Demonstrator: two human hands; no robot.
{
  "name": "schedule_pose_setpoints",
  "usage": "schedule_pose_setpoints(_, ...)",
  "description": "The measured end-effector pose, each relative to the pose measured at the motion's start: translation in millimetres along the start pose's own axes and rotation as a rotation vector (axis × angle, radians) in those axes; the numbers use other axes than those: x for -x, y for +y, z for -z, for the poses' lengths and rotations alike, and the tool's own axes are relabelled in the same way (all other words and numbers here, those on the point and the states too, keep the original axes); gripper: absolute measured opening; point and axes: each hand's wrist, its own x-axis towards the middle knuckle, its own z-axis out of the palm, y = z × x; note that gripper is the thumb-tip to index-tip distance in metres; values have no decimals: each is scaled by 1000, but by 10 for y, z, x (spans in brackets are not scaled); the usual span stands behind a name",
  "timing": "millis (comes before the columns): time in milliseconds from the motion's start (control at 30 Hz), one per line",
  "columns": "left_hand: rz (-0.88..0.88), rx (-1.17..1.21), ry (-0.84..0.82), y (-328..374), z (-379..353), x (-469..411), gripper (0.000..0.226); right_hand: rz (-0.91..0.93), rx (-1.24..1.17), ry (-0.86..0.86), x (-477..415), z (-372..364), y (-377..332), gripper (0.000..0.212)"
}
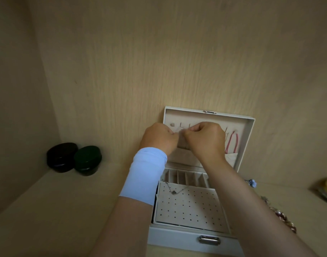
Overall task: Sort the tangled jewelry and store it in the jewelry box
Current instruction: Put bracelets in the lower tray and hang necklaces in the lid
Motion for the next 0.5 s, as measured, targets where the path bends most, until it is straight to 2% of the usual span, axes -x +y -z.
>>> schedule_pose_setpoints(100,10,1,-193,6,49,58,24,-43,-2,-176,107,48,43,21)
schedule_pose_setpoints(200,-16,-92,-392,-1,157,114,24,-158,-199,-366,256,163,37,31)
schedule_pose_setpoints(300,-35,-190,-560,-5,279,206,21,-228,-366,-481,395,249,30,25)
schedule_pose_setpoints(400,-16,-163,-587,-39,367,263,17,-195,-388,-484,434,247,84,18)
schedule_pose_setpoints(500,-37,-124,-498,-69,399,270,17,-151,-357,-476,439,299,75,16)
